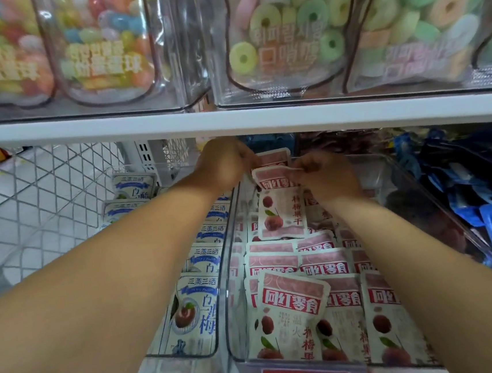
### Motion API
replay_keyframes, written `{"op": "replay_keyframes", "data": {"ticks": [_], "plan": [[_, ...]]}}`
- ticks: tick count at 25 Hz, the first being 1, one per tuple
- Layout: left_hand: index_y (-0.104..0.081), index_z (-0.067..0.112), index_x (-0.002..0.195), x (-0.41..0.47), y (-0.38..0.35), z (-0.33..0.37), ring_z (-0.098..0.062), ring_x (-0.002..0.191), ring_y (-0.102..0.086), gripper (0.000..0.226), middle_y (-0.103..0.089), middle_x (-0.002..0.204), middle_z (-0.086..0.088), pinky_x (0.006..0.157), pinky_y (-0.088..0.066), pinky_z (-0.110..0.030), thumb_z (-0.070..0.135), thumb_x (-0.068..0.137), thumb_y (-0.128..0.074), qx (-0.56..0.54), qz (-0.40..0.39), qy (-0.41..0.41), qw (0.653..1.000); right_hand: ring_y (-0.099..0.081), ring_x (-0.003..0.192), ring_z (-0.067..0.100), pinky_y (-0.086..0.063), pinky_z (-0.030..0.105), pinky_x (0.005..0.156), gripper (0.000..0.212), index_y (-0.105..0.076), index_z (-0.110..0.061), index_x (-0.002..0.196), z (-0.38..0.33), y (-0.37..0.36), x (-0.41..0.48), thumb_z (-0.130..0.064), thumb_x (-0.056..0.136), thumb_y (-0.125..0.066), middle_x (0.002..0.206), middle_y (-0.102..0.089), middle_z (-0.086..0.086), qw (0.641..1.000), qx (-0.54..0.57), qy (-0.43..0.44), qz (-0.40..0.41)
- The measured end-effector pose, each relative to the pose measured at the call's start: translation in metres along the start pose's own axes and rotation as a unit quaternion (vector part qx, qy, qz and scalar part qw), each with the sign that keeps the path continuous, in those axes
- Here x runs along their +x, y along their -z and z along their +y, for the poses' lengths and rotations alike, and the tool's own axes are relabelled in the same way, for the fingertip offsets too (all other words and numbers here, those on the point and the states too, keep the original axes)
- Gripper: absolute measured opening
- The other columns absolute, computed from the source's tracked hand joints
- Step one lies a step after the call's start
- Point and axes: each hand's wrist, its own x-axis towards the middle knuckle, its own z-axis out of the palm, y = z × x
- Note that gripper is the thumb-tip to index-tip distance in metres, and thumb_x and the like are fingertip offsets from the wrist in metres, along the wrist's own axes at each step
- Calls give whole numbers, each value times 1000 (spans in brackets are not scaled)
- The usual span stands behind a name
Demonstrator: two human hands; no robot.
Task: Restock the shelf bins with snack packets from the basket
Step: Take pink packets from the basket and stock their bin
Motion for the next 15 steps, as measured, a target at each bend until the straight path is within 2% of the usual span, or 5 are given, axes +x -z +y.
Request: {"op": "replay_keyframes", "data": {"ticks": [3, 6, 9, 12, 15], "plan": [[-76, 2, 85, -5, 8, -4, -33, 69, -60, 34, -65, 76, -23, 59, -37, -21, 35, 87, -69, 7, -70, -55, 996, -60, 75, 2, -45, 10, 60, 5, -66, -20, 86, 4, -12, 5, -21, 87, -71, 83, -66, -11, 999, 22, 19, 37], [-74, -5, 88, -6, 5, -6, -26, 87, -57, 31, -66, 93, -25, 59, -30, -1, 25, 80, -78, 32, -68, -46, 996, -64, 80, 4, -52, 11, 68, 10, -68, -17, 96, 11, -13, 6, -20, 87, -71, 91, -69, -6, 999, 43, -8, 1], [-74, -5, 91, 0, -3, -4, -23, 88, -60, 31, -69, 96, -19, 62, -34, -17, 23, 77, -81, 38, -57, -13, 998, -69, 88, 17, -58, 23, 71, 32, -64, -14, 117, 16, -9, 1, -18, 86, -73, 108, -70, 5, 994, 57, -83, -49], [-77, 4, 98, 0, -7, -2, -16, 87, -60, 31, -71, 100, -9, 76, -41, -23, 22, 73, -84, 54, -47, -1, 997, -65, 84, 17, -50, 25, 66, 36, -65, -12, 112, 2, 5, -14, -36, 85, -72, 102, -69, 2, 985, -119, -96, -84], [-77, 11, 99, 0, -8, -3, -24, 105, -60, 35, -68, 111, -10, 96, -48, -36, 25, 69, -86, 68, -25, 12, 997, -62, 90, 16, -49, 28, 76, 36, -67, -23, 85, -19, 29, -39, -59, 83, -63, 96, -68, -2, 903, -296, -83, -300]]}}
